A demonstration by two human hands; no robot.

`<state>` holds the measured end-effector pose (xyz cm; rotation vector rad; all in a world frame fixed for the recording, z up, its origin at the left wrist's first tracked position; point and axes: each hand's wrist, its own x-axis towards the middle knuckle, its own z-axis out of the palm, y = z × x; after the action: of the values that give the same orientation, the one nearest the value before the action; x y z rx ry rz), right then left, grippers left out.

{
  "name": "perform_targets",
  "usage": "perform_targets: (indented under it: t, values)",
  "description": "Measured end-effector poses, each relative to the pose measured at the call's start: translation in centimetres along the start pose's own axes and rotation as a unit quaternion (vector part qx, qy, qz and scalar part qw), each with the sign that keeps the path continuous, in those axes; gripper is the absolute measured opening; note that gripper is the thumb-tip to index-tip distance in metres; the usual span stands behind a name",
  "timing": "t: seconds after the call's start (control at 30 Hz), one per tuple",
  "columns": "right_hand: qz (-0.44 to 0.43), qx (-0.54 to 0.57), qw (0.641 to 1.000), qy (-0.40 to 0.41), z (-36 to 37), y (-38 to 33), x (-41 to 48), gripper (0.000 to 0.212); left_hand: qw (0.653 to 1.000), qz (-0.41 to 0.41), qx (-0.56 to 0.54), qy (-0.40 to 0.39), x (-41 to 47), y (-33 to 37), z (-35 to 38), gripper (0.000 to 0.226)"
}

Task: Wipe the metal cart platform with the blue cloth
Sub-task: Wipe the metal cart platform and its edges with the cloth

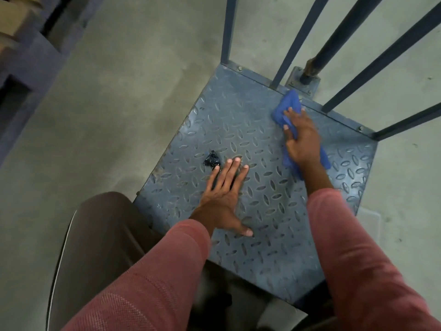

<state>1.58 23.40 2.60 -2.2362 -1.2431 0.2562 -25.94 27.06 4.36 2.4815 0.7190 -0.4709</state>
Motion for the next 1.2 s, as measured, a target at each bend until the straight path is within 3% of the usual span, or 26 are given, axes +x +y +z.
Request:
perform_targets:
  t: [0.1, 0.17, 0.23, 0.3, 0.37, 0.4, 0.47, 0.53, 0.57, 0.6, 0.67, 0.73, 0.8, 0.83, 0.93, 1.07, 1.13, 1.2]
  values:
    - [-0.121, 0.033, 0.990, -0.057, 0.6, -3.1, -1.3, 0.039, 1.000, 0.002, 0.000, -0.004, 0.1, 0.0, -0.1, 0.168]
    - [-0.100, 0.068, 0.993, -0.009, -0.1, -4.3, -3.3, 0.048, 1.000, 0.002, 0.000, -0.005, 0.0, 0.1, -0.1, 0.168]
    - [0.031, 0.085, 0.986, 0.139, -1.3, -3.2, -6.2, 0.058, 1.000, 0.005, 0.000, -0.012, 0.2, 0.0, 0.0, 0.168]
    - [0.216, 0.051, 0.941, 0.257, -2.2, -0.9, -8.4, 0.057, 1.000, 0.003, -0.001, -0.015, 0.3, -0.2, 0.0, 0.169]
    - [0.384, -0.081, 0.899, 0.193, -1.6, 0.1, -8.1, 0.052, 1.000, 0.000, -0.001, -0.014, 0.3, 0.0, 0.0, 0.170]
    - [0.403, -0.135, 0.895, 0.134, -0.7, -0.3, -7.6, 0.052, 1.000, 0.000, 0.000, -0.021, 0.2, 0.2, -0.1, 0.171]
    - [0.301, -0.144, 0.940, 0.074, 1.7, -2.3, -5.3, 0.048, 1.000, -0.006, 0.002, -0.026, 0.3, 0.2, -0.2, 0.172]
    - [0.096, -0.134, 0.986, 0.012, 3.5, -4.6, -2.7, 0.048, 1.000, -0.008, 0.002, -0.030, 0.3, 0.2, -0.4, 0.172]
    - [0.013, -0.124, 0.992, -0.010, 3.5, -5.5, -1.5, 0.051, 0.999, -0.008, 0.005, -0.032, 0.3, 0.3, -0.5, 0.172]
    - [-0.019, -0.117, 0.993, 0.001, 3.0, -5.7, -0.7, 0.055, 0.999, -0.009, 0.010, -0.033, 0.3, 0.4, -0.5, 0.172]
    - [0.074, -0.099, 0.984, 0.128, 1.9, -5.0, -0.6, 0.051, 0.999, -0.017, 0.018, -0.034, 0.2, 0.5, -0.5, 0.172]
    - [0.280, -0.082, 0.922, 0.254, 1.4, -3.0, -2.1, 0.042, 0.999, -0.020, 0.020, -0.022, 0.3, 0.5, -0.2, 0.172]
    - [0.431, -0.121, 0.861, 0.240, 1.8, -1.9, -3.3, 0.047, 0.999, -0.019, 0.020, -0.022, 0.4, 0.5, -0.1, 0.172]
    - [0.443, -0.149, 0.859, 0.211, 2.2, -1.7, -3.4, 0.049, 0.999, -0.019, 0.018, -0.024, 0.4, 0.5, -0.1, 0.172]
    - [0.359, -0.173, 0.905, 0.150, 2.3, -2.1, -0.8, 0.048, 0.999, -0.023, 0.021, -0.021, 0.5, 0.3, 0.0, 0.172]
    - [0.322, -0.152, 0.932, 0.074, 3.3, -3.5, 2.9, 0.050, 0.999, -0.023, 0.021, -0.026, 0.5, 0.4, -0.1, 0.172]
    - [0.144, -0.155, 0.977, -0.002, 3.8, -4.3, 2.9, 0.049, 0.999, -0.022, 0.024, -0.030, 0.5, 0.4, -0.3, 0.172]
    - [-0.048, -0.093, 0.994, -0.027, 3.3, -4.2, 2.2, 0.045, 0.999, -0.023, 0.026, -0.026, 0.4, 0.5, -0.3, 0.171]
